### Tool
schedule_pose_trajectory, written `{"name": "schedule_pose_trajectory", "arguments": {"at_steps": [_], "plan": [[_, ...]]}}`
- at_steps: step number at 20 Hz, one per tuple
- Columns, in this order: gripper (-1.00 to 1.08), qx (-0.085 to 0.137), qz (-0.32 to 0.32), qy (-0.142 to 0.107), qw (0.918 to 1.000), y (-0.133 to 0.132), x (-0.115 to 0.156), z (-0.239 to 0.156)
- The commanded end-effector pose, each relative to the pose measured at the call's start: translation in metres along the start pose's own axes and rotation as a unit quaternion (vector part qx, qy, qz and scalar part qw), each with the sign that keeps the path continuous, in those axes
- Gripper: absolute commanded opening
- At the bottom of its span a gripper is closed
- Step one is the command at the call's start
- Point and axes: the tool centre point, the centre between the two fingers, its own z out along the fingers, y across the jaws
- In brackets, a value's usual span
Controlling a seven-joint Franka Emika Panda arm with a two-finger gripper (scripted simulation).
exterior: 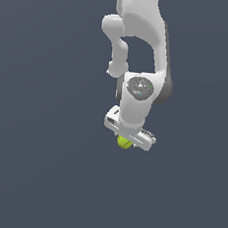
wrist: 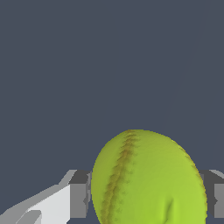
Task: Pick up the object and move it to a goal position.
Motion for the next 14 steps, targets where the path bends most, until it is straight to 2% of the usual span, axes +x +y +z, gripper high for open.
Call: {"name": "schedule_pose_trajectory", "arguments": {"at_steps": [1,8,14], "plan": [[-1.0,0.001,0.0,0.001,1.0,-0.008,-0.012,-0.024],[-1.0,0.001,0.0,0.002,1.0,-0.025,-0.038,-0.075],[-1.0,0.001,0.0,0.002,1.0,-0.033,-0.048,-0.099]]}}
